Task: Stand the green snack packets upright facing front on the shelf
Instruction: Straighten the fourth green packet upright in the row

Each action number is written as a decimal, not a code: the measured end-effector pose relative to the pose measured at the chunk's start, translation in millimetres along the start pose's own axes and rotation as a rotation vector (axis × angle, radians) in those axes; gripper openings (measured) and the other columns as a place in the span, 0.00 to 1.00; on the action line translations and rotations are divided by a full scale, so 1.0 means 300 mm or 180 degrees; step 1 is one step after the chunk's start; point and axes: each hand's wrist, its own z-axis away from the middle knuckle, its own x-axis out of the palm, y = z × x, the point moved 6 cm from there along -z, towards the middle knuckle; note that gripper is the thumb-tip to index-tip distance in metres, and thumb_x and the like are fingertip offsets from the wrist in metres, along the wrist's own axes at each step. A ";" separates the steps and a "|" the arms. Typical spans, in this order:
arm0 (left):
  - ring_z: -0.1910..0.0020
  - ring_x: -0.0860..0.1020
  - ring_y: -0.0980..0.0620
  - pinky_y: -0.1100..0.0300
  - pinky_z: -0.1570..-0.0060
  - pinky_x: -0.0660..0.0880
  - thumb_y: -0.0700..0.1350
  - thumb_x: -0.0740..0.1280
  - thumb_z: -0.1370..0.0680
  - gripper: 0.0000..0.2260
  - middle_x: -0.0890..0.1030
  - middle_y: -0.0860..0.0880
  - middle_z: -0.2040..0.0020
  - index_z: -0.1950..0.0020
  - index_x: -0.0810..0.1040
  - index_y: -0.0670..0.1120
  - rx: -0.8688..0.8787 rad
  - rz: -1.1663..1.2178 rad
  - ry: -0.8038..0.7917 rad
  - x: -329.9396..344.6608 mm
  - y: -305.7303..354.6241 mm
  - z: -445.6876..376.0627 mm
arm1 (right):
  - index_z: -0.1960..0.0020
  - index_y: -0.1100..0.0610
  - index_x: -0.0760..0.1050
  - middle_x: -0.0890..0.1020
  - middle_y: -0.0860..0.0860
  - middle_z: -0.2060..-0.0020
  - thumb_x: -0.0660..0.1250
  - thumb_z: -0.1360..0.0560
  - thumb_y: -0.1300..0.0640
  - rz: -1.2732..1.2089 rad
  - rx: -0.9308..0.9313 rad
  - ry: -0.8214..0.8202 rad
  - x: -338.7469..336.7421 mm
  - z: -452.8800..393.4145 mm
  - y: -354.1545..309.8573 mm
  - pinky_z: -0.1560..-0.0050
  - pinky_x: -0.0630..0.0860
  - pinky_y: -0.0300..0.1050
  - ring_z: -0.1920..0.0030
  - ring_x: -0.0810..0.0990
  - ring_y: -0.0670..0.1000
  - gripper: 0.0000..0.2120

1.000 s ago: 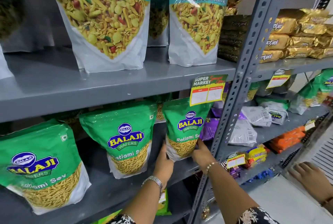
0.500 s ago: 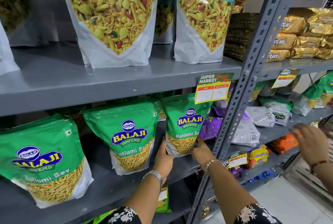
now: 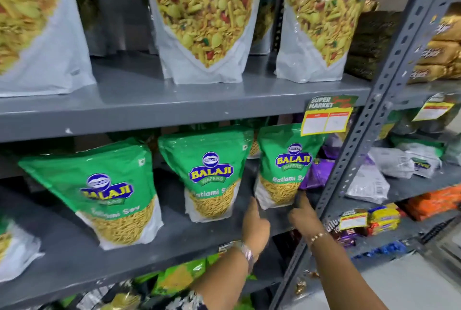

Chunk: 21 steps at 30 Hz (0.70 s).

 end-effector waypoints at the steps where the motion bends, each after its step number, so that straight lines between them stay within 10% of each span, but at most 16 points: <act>1: 0.34 0.73 0.43 0.50 0.35 0.69 0.26 0.53 0.28 0.31 0.72 0.40 0.31 0.26 0.61 0.42 0.0047 0.0123 0.0129 -0.025 -0.038 0.055 | 0.31 0.64 0.65 0.75 0.65 0.37 0.57 0.31 0.77 -0.0118 -0.0072 0.0246 0.012 0.042 0.010 0.36 0.69 0.51 0.40 0.75 0.58 0.29; 4: 0.43 0.77 0.44 0.52 0.41 0.71 0.22 0.54 0.31 0.27 0.78 0.36 0.39 0.35 0.72 0.38 0.0060 0.0442 0.1143 -0.185 -0.172 0.177 | 0.40 0.65 0.72 0.79 0.65 0.42 0.56 0.30 0.78 -0.0159 -0.0017 0.0761 0.083 0.159 0.050 0.48 0.70 0.44 0.51 0.75 0.53 0.22; 8: 0.34 0.73 0.39 0.48 0.36 0.70 0.23 0.55 0.29 0.28 0.72 0.36 0.33 0.30 0.67 0.37 0.0166 0.0633 0.1985 -0.390 -0.152 0.180 | 0.35 0.64 0.70 0.73 0.64 0.33 0.52 0.28 0.79 -0.0333 -0.0071 -0.0428 0.306 0.194 -0.005 0.39 0.73 0.51 0.37 0.74 0.59 0.25; 12: 0.30 0.68 0.41 0.45 0.33 0.68 0.31 0.57 0.23 0.28 0.67 0.40 0.27 0.23 0.56 0.43 0.0037 0.0104 0.1677 -0.478 -0.074 0.115 | 0.25 0.57 0.60 0.69 0.55 0.29 0.57 0.28 0.74 0.0329 -0.0216 -0.0755 0.402 0.186 -0.073 0.32 0.68 0.48 0.32 0.70 0.54 0.33; 16: 0.38 0.74 0.44 0.55 0.43 0.71 0.38 0.55 0.19 0.21 0.73 0.42 0.31 0.26 0.64 0.46 0.0050 -0.0134 0.1240 -0.471 -0.065 0.088 | 0.25 0.50 0.58 0.74 0.54 0.33 0.57 0.27 0.69 0.0487 -0.0026 -0.0916 0.430 0.195 -0.084 0.46 0.73 0.44 0.46 0.74 0.51 0.33; 21: 0.45 0.73 0.51 0.61 0.48 0.66 0.39 0.57 0.19 0.19 0.75 0.44 0.34 0.28 0.68 0.47 0.0142 0.0184 0.1218 -0.443 -0.056 0.102 | 0.25 0.55 0.59 0.72 0.54 0.31 0.61 0.25 0.69 0.0314 -0.0166 -0.0996 0.425 0.192 -0.109 0.35 0.73 0.50 0.38 0.73 0.52 0.31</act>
